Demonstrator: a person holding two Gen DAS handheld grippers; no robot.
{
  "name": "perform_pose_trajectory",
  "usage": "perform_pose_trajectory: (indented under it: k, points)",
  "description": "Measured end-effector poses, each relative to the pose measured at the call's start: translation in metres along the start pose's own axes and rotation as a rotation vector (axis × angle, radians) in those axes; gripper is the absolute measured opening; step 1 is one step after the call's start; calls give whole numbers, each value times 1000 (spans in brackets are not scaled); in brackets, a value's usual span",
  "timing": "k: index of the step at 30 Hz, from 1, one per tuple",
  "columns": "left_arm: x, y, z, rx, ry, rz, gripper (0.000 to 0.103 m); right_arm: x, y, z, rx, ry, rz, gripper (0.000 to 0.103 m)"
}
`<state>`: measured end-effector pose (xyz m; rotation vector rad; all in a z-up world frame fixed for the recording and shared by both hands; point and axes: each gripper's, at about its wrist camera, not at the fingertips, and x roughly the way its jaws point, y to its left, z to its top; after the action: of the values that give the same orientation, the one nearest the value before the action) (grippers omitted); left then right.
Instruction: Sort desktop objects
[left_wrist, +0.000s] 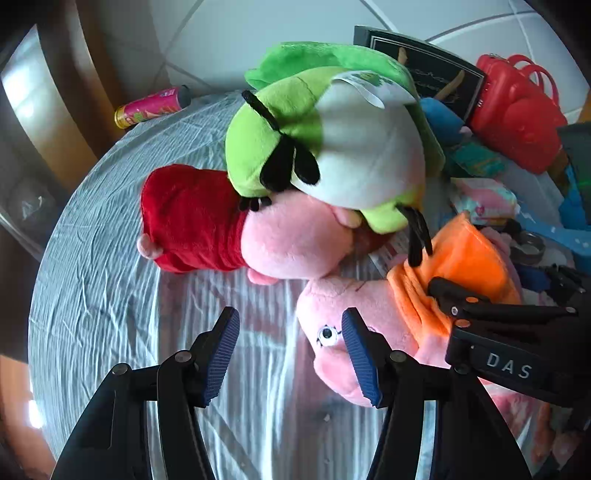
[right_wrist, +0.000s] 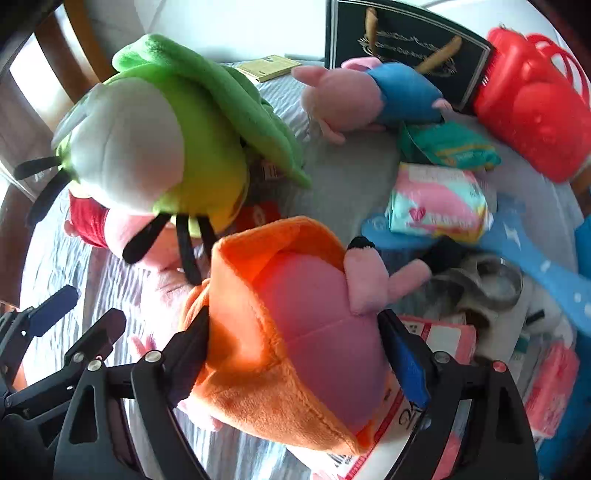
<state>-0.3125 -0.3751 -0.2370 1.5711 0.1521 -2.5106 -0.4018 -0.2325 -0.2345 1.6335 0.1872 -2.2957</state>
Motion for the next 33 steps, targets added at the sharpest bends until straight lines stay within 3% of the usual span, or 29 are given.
perform_pose_trajectory:
  k: [4,6,9,13,19,22,26,33]
  points:
    - [-13,-12,-20,84,-20,6,64,-17,-15,-38,74,19,74,89]
    - [-18,-18,-30,105,-24,3,64,-35,-25,-58,124,-33,100,89]
    - [-29,-23,-40,100,-28,-14,64,-63,-42,-90,181,-120,82,89]
    - [-49,-36,-48,87,-69,-54,68,-78,-73,-130,282,-168,4,92]
    - [-62,-86,-67,134,-75,-112,69,-82,-130,-183,372,-120,-54,92]
    - [-61,-109,-80,154,-66,-100,69,-80,-148,-200,374,-93,-55,103]
    - [-58,-138,-96,179,-55,-76,69,-72,-153,-216,331,-55,-24,103]
    - [-55,-139,-105,141,-35,-24,69,-42,-118,-225,260,-39,-17,103]
